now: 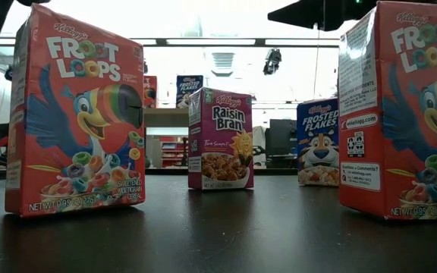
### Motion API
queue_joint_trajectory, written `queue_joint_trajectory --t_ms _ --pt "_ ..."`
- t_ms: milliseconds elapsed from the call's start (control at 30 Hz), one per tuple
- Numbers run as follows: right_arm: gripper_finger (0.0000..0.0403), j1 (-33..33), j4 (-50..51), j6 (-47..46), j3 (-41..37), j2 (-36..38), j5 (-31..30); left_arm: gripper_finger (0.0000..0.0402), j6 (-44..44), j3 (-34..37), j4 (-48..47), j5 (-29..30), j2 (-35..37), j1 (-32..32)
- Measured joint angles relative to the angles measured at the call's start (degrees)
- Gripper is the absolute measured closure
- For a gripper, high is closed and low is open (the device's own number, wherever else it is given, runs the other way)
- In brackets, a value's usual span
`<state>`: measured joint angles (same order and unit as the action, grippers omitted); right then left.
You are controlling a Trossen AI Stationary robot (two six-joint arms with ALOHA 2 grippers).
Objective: Stack cereal on shelf
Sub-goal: Put the left purple cereal box on the shelf
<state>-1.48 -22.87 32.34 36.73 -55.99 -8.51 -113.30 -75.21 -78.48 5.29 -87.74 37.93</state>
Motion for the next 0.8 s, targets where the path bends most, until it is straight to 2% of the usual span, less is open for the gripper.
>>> queue_joint_trajectory --t_ms 500,800 --pt "0.0394 0.09 0.37 -0.42 -0.13 -0.04 -0.01 0.0155 -4.19 1.11 -0.70 2.32 -3.91 3.17" --pt "0.0394 0.09 1.19 -0.96 -0.18 -0.04 -0.01 0.0191 -2.79 1.11 -0.61 2.32 -4.90 3.17"
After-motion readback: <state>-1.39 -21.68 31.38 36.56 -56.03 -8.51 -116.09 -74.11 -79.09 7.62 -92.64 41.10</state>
